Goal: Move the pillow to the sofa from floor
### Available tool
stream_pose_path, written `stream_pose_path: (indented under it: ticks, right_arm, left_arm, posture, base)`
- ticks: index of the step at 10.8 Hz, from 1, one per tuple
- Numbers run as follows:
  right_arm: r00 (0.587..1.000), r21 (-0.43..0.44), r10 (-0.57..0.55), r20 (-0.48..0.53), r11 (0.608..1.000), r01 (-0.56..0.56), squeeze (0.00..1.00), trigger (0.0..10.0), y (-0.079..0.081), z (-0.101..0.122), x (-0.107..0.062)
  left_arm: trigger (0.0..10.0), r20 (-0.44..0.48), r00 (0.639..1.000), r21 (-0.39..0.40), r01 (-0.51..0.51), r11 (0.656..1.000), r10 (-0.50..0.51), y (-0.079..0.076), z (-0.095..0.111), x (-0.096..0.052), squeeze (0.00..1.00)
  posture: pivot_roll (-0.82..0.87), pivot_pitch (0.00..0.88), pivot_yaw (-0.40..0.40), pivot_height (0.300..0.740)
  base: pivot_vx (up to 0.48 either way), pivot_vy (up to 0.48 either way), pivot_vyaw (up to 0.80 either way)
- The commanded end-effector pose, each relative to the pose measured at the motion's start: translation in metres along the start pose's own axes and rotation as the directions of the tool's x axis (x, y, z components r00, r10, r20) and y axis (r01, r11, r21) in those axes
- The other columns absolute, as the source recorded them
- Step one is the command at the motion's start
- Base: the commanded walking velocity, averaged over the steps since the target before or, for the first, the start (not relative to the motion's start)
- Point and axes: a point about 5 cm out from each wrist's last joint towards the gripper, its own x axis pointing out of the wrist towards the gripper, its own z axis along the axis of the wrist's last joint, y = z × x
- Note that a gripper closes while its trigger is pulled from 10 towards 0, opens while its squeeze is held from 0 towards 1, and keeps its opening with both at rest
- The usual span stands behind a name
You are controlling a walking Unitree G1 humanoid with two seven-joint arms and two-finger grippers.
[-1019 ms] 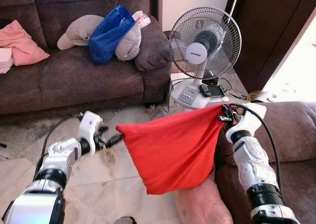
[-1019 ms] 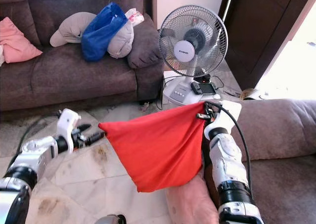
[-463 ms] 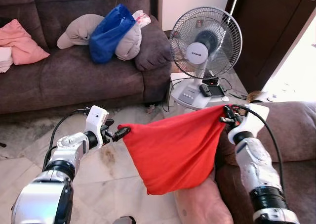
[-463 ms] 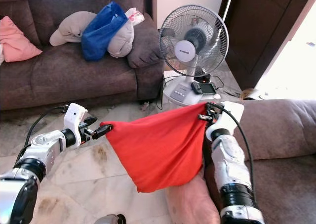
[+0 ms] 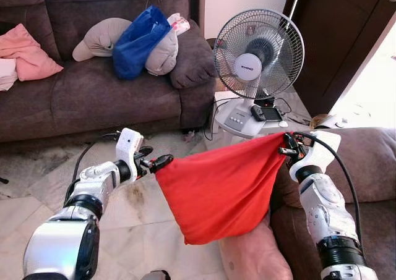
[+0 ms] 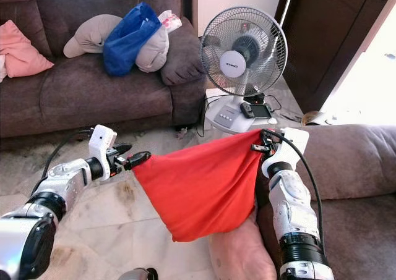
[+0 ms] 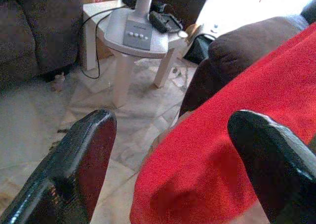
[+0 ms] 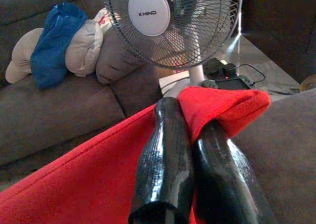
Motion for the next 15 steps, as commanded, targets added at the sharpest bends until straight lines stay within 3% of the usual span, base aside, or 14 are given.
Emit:
stream_pose_path:
  ticks: [1, 3, 5, 6, 7, 8, 9, 11, 13, 15]
  right_arm:
    - [0.995, -0.021, -0.023, 0.094, 0.999, 0.025, 0.00, 10.0, -0.007, 0.024, -0.001]
    - [0.996, -0.023, -0.023, 0.091, 0.999, 0.025, 0.00, 10.0, -0.006, 0.025, -0.001]
    - [0.996, -0.021, -0.023, 0.090, 0.999, 0.025, 0.00, 10.0, -0.006, 0.025, -0.001]
    - [0.996, -0.020, -0.026, 0.088, 0.999, 0.028, 0.00, 10.0, -0.006, 0.024, -0.001]
    - [0.996, -0.019, -0.028, 0.088, 0.999, 0.030, 0.00, 10.0, -0.005, 0.024, -0.001]
    - [0.996, -0.016, -0.029, 0.087, 0.999, 0.030, 0.00, 10.0, -0.005, 0.024, 0.000]
    - [0.996, -0.014, -0.029, 0.087, 0.999, 0.030, 0.00, 10.0, -0.005, 0.024, 0.000]
    - [0.996, -0.005, -0.032, 0.084, 0.999, 0.032, 0.00, 10.0, -0.003, 0.022, 0.000]
    - [0.996, -0.001, -0.032, 0.081, 0.999, 0.032, 0.00, 10.0, -0.002, 0.021, 0.001]
    - [0.996, 0.005, -0.031, 0.081, 1.000, 0.030, 0.00, 10.0, -0.001, 0.021, 0.002]
  left_arm:
    - [10.0, 0.001, 1.000, -0.010, 0.018, 1.000, -0.018, -0.002, 0.003, 0.002, 0.00]
    - [10.0, 0.028, 0.998, -0.075, 0.065, 0.995, -0.064, -0.006, 0.004, 0.005, 0.00]
    - [10.0, 0.012, 0.995, -0.091, 0.097, 0.991, -0.097, -0.010, 0.000, 0.007, 0.00]
    - [5.3, 0.013, 0.994, -0.114, 0.109, 0.987, -0.109, -0.011, -0.003, 0.006, 0.00]
    - [1.9, 0.005, 0.992, -0.115, 0.127, 0.985, -0.127, -0.012, -0.005, 0.005, 0.00]
    - [0.0, -0.011, 0.990, -0.111, 0.136, 0.984, -0.138, -0.011, -0.008, 0.003, 0.00]
    - [0.0, -0.027, 0.991, -0.115, 0.130, 0.985, -0.133, -0.010, -0.011, 0.001, 0.00]
    - [10.0, -0.077, 0.987, -0.090, 0.136, 0.987, -0.143, -0.007, -0.022, -0.007, 0.00]
    - [10.0, -0.102, 0.988, -0.094, 0.106, 0.990, -0.115, -0.003, -0.030, -0.014, 0.00]
    - [9.9, -0.135, 0.989, -0.044, 0.058, 0.997, -0.063, 0.000, -0.034, -0.016, 0.00]
  posture:
    - [-0.09, 0.008, -0.049, 0.740]
    - [-0.09, 0.008, -0.050, 0.740]
    - [-0.08, 0.009, -0.049, 0.740]
    - [-0.08, 0.011, -0.048, 0.740]
    - [-0.08, 0.011, -0.048, 0.740]
    - [-0.07, 0.011, -0.047, 0.740]
    - [-0.07, 0.012, -0.046, 0.740]
    - [-0.06, 0.012, -0.044, 0.740]
    - [-0.06, 0.014, -0.043, 0.740]
    - [-0.05, 0.013, -0.042, 0.740]
  base:
    - [0.000, 0.000, 0.00]
    - [0.000, 0.000, 0.00]
    - [0.000, 0.000, 0.00]
    - [0.000, 0.000, 0.00]
    - [0.000, 0.000, 0.00]
    - [0.000, 0.000, 0.00]
    - [0.000, 0.000, 0.00]
    - [0.000, 0.000, 0.00]
    - [0.000, 0.000, 0.00]
    - [0.000, 0.000, 0.00]
